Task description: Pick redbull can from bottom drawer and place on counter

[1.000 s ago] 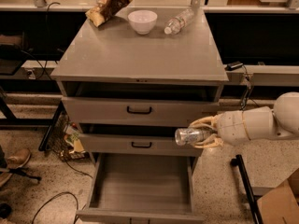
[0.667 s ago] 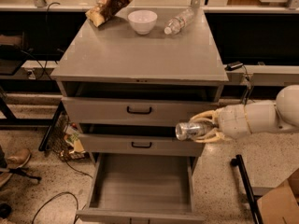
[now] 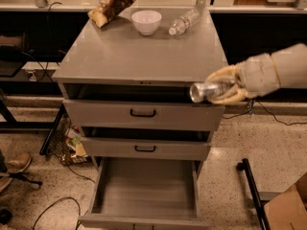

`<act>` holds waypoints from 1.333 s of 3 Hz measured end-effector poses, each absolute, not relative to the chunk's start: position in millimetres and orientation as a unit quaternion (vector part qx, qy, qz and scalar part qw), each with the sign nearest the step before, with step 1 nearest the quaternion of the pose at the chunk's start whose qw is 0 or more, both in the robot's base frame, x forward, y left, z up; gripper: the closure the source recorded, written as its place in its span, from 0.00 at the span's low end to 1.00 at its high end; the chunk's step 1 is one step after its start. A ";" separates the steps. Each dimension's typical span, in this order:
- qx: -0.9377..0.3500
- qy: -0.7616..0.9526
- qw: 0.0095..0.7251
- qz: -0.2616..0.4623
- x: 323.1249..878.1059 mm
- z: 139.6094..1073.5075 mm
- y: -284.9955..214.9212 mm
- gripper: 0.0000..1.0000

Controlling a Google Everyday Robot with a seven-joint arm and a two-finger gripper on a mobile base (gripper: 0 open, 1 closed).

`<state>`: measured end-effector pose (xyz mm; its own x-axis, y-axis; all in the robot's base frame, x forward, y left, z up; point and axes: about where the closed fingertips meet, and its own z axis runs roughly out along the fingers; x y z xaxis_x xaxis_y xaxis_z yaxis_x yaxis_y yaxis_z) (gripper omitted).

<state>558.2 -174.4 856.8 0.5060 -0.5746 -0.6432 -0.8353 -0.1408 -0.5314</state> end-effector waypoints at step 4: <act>-0.693 0.546 0.447 0.146 705.0 891.1 -125.0 1.00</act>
Offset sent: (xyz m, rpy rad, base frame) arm 0.1096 0.0312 0.0724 -0.0186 -0.0009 -0.1057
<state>705.0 -125.0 891.1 0.3611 -0.6267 -0.6906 -0.8873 -0.0030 -0.4612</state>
